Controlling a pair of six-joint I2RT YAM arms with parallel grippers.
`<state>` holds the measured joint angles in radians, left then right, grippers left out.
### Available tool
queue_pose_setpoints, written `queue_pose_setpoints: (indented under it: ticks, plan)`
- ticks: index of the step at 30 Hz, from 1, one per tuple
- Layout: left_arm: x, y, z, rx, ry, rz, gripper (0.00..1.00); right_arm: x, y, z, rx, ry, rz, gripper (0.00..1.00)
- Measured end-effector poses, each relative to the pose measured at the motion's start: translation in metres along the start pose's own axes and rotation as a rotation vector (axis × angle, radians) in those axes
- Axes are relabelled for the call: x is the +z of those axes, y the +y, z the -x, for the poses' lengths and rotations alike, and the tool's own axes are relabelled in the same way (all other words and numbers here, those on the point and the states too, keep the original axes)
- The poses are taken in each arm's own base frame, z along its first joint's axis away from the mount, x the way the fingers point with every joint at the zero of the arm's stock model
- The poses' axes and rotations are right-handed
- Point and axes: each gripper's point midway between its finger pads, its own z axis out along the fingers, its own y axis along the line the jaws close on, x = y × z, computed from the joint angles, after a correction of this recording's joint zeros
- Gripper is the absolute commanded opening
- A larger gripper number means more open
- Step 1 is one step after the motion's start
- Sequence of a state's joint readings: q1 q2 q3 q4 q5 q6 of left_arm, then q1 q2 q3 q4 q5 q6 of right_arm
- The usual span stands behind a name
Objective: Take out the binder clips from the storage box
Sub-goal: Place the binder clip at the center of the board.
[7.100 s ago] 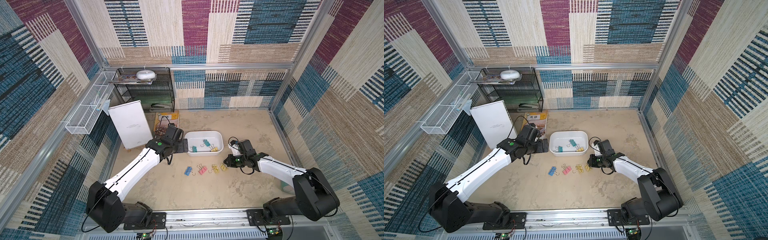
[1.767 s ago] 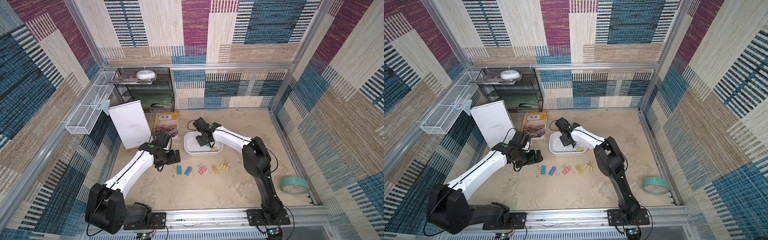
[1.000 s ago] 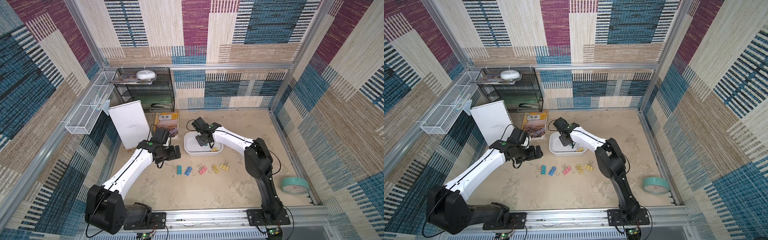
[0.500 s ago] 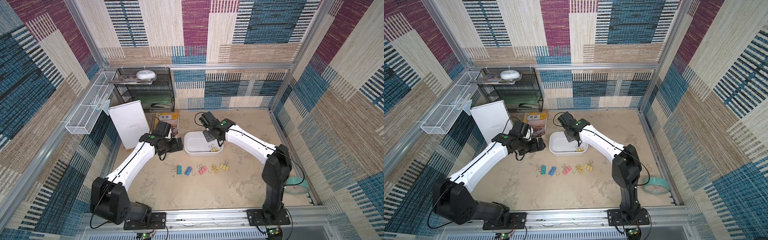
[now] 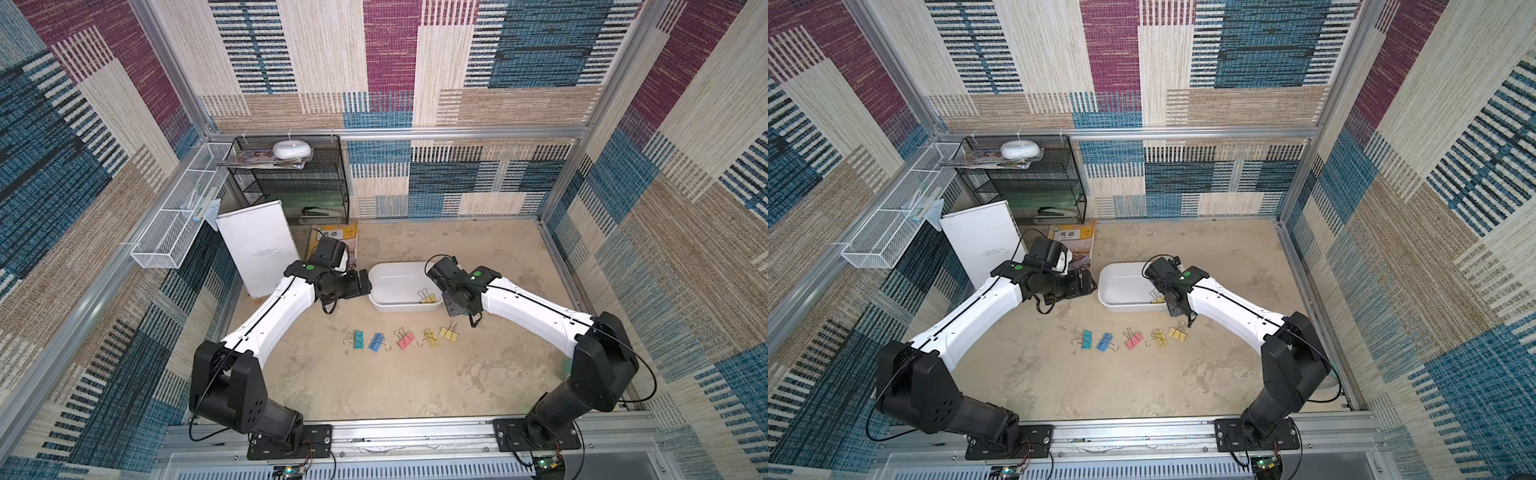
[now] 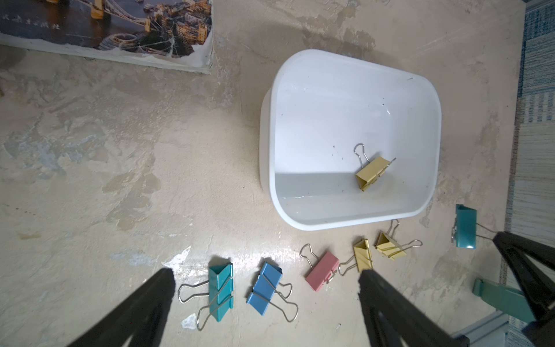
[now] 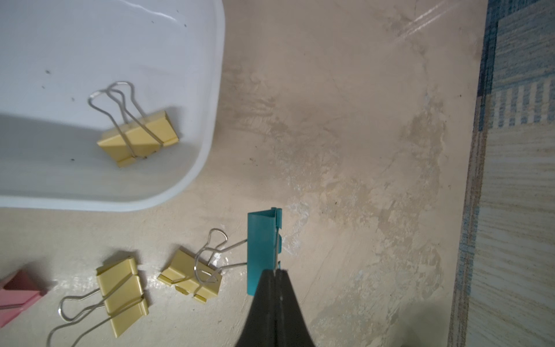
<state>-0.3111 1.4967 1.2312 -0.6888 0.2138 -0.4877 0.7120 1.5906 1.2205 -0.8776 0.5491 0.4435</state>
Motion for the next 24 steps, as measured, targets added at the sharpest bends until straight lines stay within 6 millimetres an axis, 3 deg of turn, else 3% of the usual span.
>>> queue_pose_setpoints:
  ticks: [6,12,21,24]
  plan:
    - [-0.003,-0.001,-0.001,-0.003,-0.004,-0.007,1.0,0.019,-0.019,-0.038,0.067,0.089,-0.034,0.0]
    - [-0.005,0.0,-0.003,-0.005,-0.006,-0.007,1.0,0.027,-0.018,-0.064,0.095,0.143,-0.014,0.0]
    - [-0.006,0.0,-0.004,-0.008,-0.009,-0.009,1.0,0.042,-0.009,-0.076,0.094,0.187,-0.008,0.0]
    - [-0.008,-0.001,-0.004,-0.007,-0.013,-0.01,1.0,0.045,-0.006,-0.071,0.095,0.183,-0.008,0.16]
